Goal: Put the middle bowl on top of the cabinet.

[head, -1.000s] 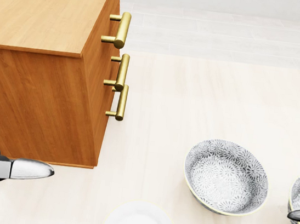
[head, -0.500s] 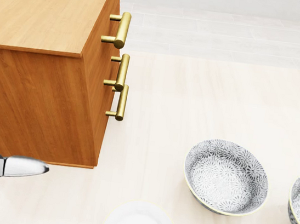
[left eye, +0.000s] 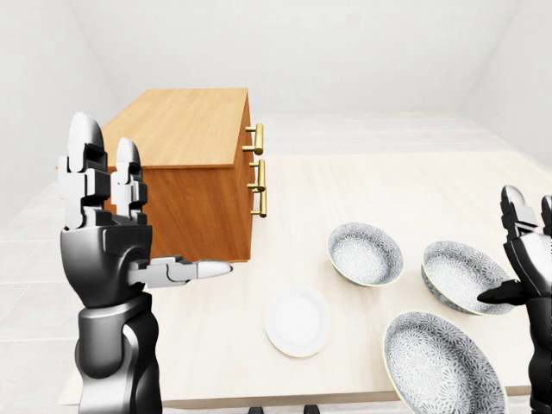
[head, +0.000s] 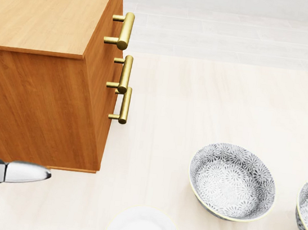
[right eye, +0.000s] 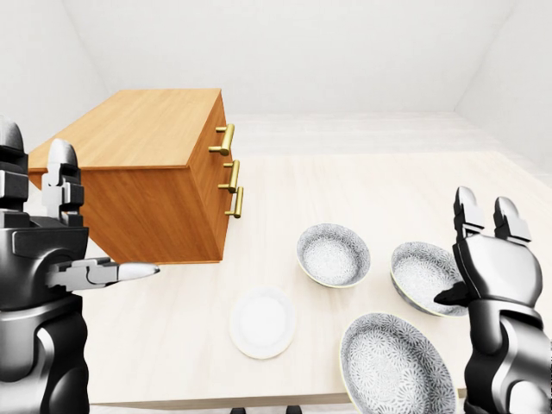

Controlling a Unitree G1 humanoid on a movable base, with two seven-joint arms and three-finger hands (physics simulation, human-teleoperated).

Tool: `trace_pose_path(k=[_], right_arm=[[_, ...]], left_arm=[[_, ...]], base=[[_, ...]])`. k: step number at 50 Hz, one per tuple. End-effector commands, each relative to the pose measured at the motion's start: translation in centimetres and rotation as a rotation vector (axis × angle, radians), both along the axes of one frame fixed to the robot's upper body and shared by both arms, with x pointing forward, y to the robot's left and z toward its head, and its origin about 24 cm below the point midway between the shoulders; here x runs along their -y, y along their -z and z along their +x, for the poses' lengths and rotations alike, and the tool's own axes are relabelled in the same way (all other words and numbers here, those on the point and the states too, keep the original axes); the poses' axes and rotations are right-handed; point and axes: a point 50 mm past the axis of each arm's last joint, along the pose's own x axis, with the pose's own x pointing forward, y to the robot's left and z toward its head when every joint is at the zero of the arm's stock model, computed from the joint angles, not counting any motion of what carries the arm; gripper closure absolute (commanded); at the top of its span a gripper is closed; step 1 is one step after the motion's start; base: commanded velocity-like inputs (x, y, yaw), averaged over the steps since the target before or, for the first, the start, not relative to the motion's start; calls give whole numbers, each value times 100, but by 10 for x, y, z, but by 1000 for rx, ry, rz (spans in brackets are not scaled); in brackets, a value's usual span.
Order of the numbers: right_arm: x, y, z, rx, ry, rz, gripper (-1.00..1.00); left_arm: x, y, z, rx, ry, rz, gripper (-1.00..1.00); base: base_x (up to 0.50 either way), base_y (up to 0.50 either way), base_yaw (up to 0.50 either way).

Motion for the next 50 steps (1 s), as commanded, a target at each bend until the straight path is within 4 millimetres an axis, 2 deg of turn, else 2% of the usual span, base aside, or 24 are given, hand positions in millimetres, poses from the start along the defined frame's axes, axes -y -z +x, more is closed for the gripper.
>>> trace_pose_path(k=[1,2,5,10,20,50], right_arm=[[-2,19,7,-46,38,-109,-100],[-4,26,7,-56,44,-131,-100],[-6,23,10,-89,31,-154,-100],[-8,36,10,-133,30,-165,-100],[-5,44,8,-169,40,-180,-100],[-3,45,7,-179,52,-193,-100]], left_arm=[[-1,3,2,-14,-4,-24,-100],[-1,4,2,-16,-4,-24,-100],[0,3,1,-14,-4,-18,-100],[-1,3,1,-13,-4,-20,-100],[0,2,0,-10,-7,-16,-100],[1,4,2,-23,-19,9,-100]], base=[[0,0,0],[0,0,0],[0,0,0],[0,0,0],[0,0,0],[0,0,0]])
